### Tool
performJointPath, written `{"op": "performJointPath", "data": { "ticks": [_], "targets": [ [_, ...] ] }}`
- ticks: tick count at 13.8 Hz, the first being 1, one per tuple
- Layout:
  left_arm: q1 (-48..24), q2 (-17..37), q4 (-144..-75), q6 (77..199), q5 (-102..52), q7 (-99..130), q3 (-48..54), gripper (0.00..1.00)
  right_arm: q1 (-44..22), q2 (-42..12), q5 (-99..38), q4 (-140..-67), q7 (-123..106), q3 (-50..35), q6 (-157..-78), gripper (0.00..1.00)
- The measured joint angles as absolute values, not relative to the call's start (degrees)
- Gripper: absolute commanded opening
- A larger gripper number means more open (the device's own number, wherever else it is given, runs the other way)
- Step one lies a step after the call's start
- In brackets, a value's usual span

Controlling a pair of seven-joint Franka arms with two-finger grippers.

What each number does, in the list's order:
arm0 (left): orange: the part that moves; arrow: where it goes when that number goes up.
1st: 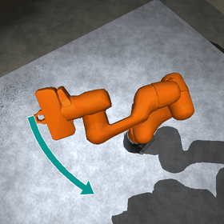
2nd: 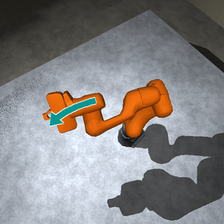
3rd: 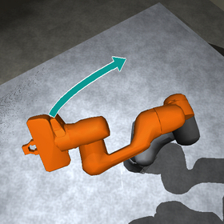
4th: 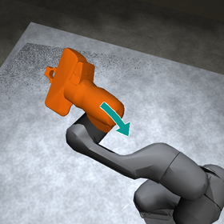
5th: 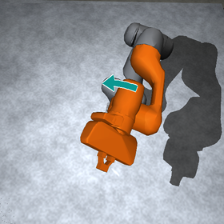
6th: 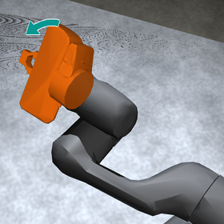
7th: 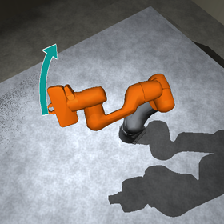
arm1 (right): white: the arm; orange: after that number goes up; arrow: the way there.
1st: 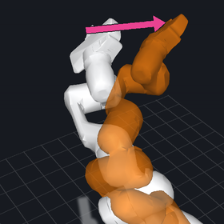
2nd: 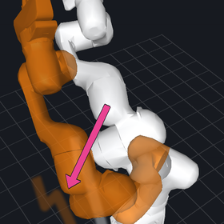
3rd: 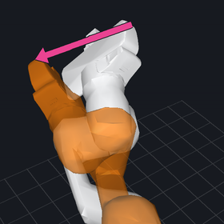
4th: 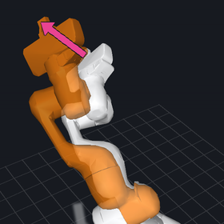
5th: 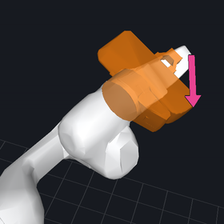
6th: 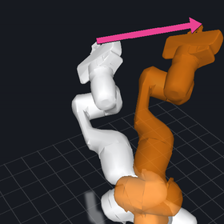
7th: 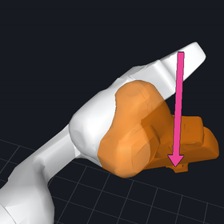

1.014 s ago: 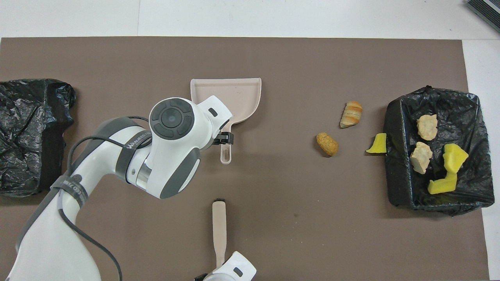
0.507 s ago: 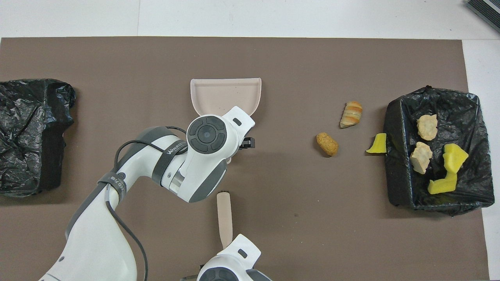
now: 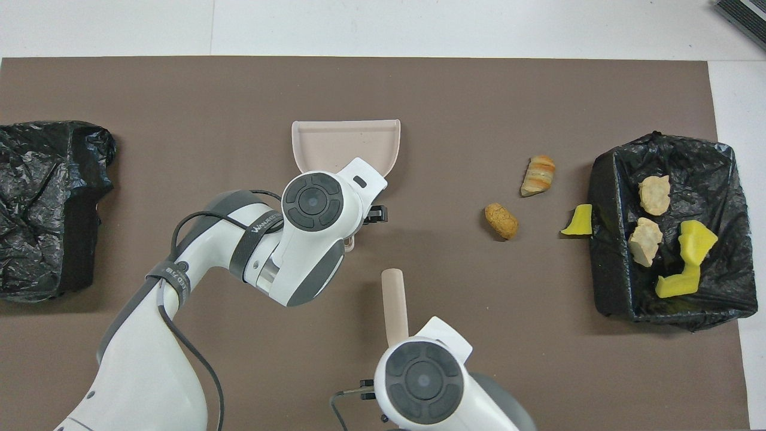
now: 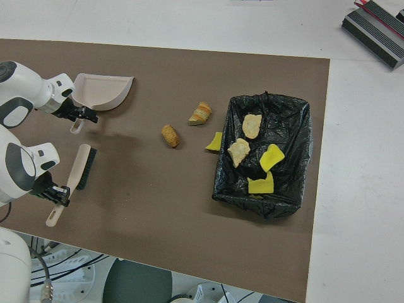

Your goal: Sweep and dump trash in bin

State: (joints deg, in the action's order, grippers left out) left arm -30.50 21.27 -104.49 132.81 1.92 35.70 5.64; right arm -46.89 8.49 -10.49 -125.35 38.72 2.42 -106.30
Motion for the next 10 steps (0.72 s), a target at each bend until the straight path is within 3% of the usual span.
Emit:
{"op": "performJointPath", "data": {
  "ticks": [4,10],
  "targets": [
    [-30.5,21.2,-104.2,132.8,1.9,35.7,5.6,0.00,-40.5,10.1,-6.5,-125.5,34.7,2.6,-104.3,0.00],
    [-28.3,20.6,-102.0,130.4,2.2,29.0,4.5,0.00,-29.2,5.6,-2.8,-121.8,29.2,2.6,-104.1,0.00]
  ]
}}
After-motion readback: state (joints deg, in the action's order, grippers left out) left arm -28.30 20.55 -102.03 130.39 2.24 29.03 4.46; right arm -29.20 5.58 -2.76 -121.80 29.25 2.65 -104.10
